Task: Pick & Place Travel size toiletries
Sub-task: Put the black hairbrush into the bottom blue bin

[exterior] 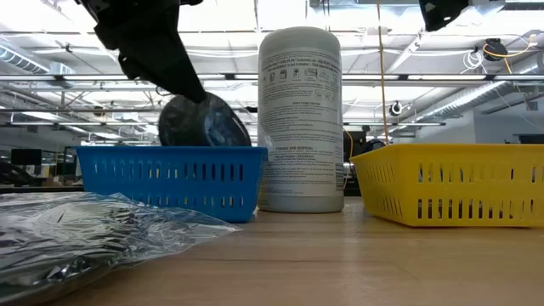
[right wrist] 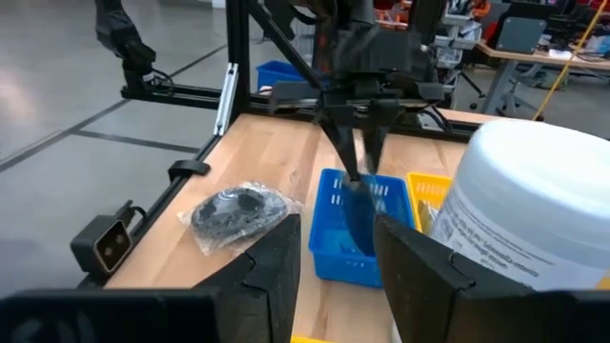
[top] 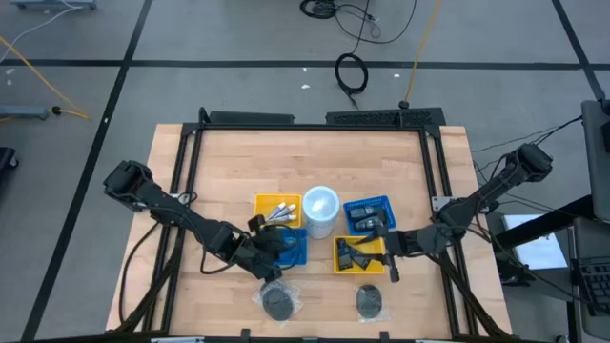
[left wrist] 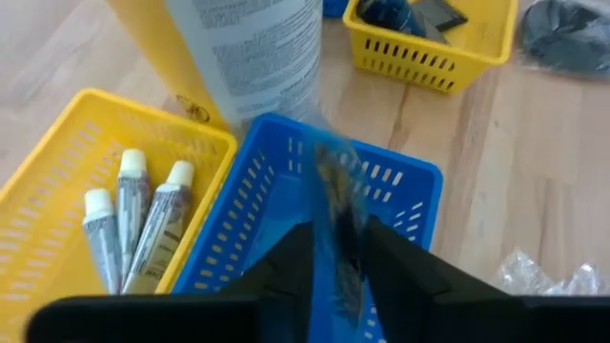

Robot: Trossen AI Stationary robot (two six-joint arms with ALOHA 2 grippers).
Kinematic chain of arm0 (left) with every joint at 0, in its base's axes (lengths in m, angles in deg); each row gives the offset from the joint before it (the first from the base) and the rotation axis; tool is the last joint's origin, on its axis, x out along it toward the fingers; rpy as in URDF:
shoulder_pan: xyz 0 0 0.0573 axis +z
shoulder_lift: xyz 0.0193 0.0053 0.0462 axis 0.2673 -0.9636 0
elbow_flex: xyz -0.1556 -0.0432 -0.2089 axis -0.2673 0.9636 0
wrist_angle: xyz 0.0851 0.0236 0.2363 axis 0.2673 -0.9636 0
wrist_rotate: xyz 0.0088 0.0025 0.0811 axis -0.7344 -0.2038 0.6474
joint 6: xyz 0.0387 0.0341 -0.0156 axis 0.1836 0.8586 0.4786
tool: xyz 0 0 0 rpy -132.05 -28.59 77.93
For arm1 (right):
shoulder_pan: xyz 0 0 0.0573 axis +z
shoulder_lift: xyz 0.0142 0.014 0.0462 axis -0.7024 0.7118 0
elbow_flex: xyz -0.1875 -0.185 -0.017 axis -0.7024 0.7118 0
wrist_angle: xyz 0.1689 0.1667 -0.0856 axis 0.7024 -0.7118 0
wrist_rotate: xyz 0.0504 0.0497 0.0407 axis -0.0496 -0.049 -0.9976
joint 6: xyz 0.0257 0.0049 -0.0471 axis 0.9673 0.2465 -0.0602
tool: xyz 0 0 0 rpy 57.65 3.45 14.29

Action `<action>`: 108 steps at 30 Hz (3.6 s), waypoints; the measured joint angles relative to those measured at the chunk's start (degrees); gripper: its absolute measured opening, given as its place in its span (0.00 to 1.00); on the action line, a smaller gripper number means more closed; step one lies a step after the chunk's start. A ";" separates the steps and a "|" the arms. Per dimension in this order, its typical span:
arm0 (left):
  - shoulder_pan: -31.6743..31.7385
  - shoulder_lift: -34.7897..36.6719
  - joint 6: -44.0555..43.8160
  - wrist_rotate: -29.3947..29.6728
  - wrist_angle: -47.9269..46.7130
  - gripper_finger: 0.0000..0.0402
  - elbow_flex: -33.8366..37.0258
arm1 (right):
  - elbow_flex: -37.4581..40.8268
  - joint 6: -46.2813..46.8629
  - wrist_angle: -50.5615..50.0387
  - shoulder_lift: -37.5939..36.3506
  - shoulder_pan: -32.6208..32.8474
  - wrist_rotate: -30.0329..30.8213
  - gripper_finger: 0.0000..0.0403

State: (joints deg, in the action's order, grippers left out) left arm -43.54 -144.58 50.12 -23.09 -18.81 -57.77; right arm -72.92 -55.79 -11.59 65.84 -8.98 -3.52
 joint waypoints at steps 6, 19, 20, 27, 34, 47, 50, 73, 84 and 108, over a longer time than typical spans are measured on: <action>0.00 -0.02 0.14 0.00 -2.03 0.37 0.00 | 0.00 0.00 -0.22 0.00 0.87 0.06 0.32; 0.79 7.21 -3.35 1.38 -9.62 0.42 -0.02 | 0.00 -0.04 -0.51 0.00 0.85 0.15 0.32; 0.72 7.82 -3.42 1.59 -9.53 0.43 -0.02 | 0.00 -0.04 -0.53 0.00 0.85 0.15 0.32; -2.00 8.80 -2.39 -3.69 -3.59 0.42 -0.02 | 0.00 -0.02 -0.93 0.00 0.85 0.15 0.32; -6.93 5.63 -6.01 -9.04 2.32 0.42 -0.07 | 0.00 -0.02 -1.17 0.00 0.85 0.13 0.32; -11.61 -3.82 -24.53 -9.56 0.95 0.42 -0.04 | 0.00 -0.02 -1.16 0.00 0.85 0.13 0.32; -11.58 -5.24 -27.39 -10.03 0.84 0.42 -0.04 | 0.00 0.37 -1.14 0.02 0.85 0.13 0.32; -11.87 -11.64 -35.27 -13.46 2.36 0.42 0.00 | -0.04 1.26 -1.51 0.01 0.84 0.12 0.32; -11.63 -12.63 -28.48 -15.16 9.64 0.40 0.00 | -0.04 1.27 -1.58 0.02 0.83 0.13 0.32; -10.84 -12.63 -28.31 -16.62 9.16 0.17 0.00 | -0.04 1.27 -1.60 0.02 0.83 0.13 0.32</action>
State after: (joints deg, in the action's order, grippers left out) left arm -54.38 -157.22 21.81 -39.71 -9.65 -57.77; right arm -72.96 -54.52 -13.19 65.86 -8.15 -3.39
